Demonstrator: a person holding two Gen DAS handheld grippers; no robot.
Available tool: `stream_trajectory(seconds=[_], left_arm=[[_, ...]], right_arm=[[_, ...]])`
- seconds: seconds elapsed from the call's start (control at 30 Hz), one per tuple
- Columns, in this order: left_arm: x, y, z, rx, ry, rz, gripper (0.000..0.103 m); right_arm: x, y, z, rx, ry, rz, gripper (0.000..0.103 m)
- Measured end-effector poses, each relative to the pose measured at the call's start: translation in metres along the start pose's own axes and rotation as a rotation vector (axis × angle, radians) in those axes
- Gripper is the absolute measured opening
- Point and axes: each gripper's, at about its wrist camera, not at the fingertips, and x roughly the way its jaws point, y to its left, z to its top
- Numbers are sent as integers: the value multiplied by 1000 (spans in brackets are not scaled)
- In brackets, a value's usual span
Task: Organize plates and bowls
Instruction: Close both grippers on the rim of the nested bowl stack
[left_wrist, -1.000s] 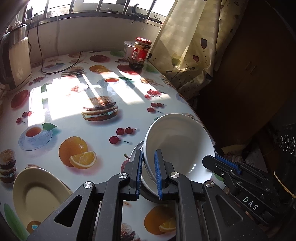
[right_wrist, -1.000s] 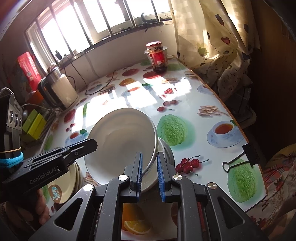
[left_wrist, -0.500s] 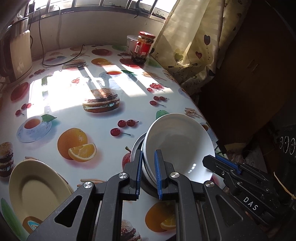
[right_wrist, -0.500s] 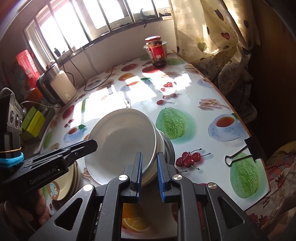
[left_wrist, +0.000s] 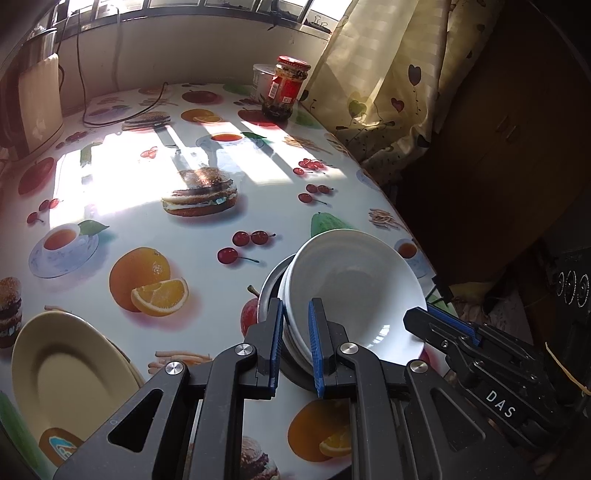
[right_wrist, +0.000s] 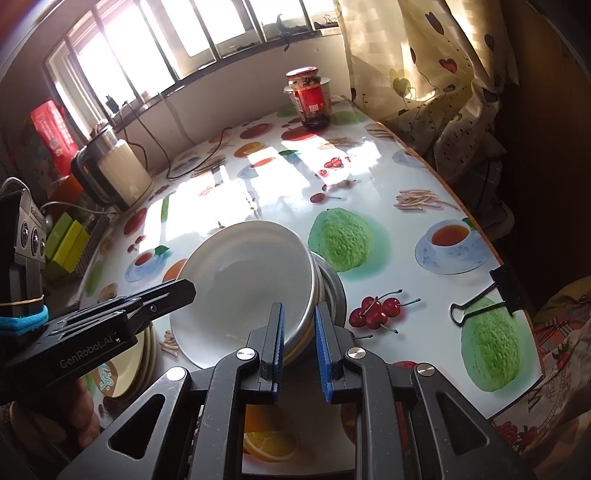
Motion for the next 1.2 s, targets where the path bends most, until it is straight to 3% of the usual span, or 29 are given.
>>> stream_trajectory(seconds=[0.37,0.43,0.57,0.97,1.2], left_arm=[[-2,3,1,-18,-8,-24,16],[-4,4,0,-26,-16,-46,20],[-7,10,-1,-44,-32,-56,40],[-20,40,-5,-119,-80,-62,44],[-12,61,-10,-156,-54,-31,44]], right_arm=[[0,-1,0,6,-3,9,20],[-1,-1,1,10,-9,20,25],[-6,1,1,4,-35,16,38],[-18,-19,-1,61,-97,17,43],[-15,-47,-5,125,-93,-6,43]])
